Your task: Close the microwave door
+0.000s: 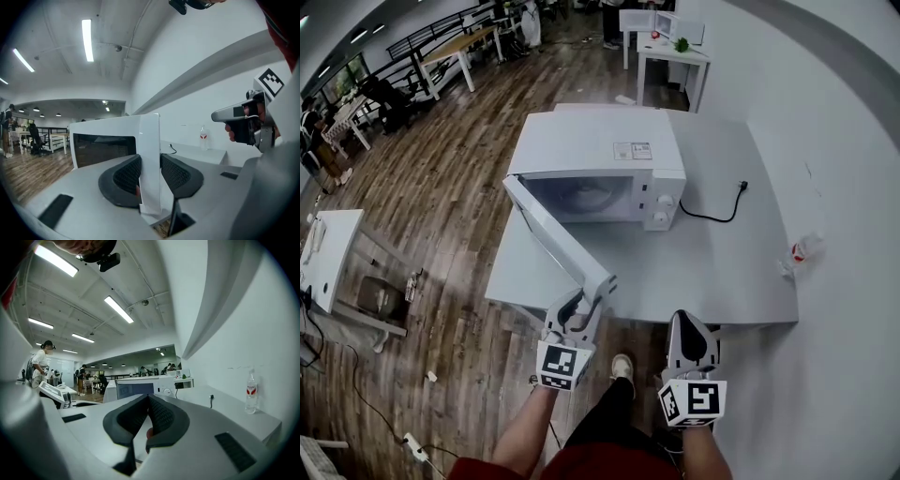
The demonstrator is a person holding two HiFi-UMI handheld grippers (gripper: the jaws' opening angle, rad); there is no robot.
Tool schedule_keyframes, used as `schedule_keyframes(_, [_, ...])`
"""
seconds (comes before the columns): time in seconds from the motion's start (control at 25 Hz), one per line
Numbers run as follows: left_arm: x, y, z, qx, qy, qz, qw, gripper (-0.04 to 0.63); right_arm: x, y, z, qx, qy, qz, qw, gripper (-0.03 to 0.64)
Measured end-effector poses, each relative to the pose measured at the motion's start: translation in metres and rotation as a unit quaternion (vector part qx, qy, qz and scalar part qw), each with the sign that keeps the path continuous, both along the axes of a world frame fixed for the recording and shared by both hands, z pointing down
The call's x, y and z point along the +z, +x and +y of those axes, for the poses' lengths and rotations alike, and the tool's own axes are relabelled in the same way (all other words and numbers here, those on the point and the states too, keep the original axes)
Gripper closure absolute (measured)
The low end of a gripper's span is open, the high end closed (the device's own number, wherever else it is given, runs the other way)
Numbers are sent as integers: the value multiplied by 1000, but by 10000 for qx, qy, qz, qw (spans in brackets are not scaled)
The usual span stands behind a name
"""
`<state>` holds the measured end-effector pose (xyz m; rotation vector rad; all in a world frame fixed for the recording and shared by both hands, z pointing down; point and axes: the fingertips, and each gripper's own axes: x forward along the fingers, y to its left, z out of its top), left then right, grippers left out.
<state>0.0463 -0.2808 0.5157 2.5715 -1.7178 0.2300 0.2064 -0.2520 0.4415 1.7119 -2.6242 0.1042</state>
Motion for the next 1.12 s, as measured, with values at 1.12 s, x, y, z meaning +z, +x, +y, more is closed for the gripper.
schedule_keyframes(1.12, [-10,70,-122,-45,620,151,9980,454,23,-1,-163,-139,-316,105,9993,589])
